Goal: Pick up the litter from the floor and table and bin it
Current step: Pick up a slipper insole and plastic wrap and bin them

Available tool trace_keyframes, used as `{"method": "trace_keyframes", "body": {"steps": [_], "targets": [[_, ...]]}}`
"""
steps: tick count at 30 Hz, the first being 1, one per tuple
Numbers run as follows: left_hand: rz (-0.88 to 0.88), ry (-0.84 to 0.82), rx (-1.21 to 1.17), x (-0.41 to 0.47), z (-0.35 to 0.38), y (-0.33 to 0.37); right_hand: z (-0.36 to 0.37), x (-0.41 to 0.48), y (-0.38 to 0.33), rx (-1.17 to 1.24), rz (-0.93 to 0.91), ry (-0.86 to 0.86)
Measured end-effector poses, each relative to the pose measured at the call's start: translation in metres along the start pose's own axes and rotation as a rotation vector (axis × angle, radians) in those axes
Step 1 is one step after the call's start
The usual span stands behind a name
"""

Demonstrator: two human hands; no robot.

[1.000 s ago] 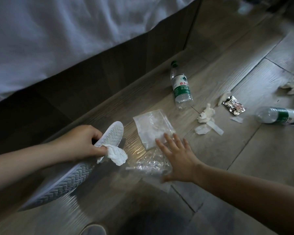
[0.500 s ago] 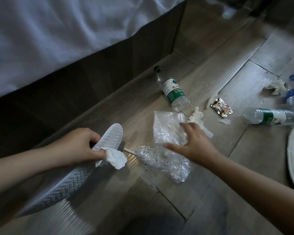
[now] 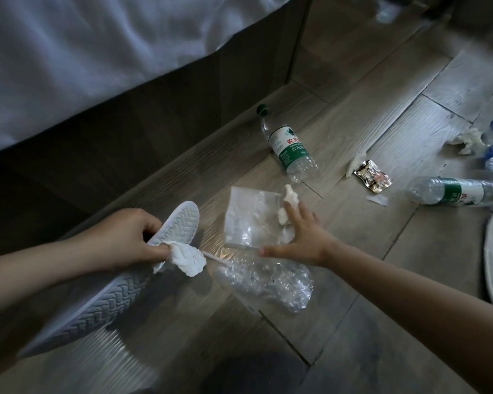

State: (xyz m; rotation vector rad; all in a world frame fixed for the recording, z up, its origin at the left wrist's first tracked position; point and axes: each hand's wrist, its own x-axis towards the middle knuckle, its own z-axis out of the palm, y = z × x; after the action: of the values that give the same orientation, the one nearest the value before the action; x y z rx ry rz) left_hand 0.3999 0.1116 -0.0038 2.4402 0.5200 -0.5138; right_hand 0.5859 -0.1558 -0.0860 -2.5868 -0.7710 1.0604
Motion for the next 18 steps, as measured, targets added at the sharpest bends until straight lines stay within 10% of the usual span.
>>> {"method": "trace_keyframes", "body": {"steps": [18], "targets": [[-0.038, 0.047, 0.003, -0.001, -0.002, -0.012, 0.047, -0.009, -0.03, -0.312, -0.049, -0.089]]}}
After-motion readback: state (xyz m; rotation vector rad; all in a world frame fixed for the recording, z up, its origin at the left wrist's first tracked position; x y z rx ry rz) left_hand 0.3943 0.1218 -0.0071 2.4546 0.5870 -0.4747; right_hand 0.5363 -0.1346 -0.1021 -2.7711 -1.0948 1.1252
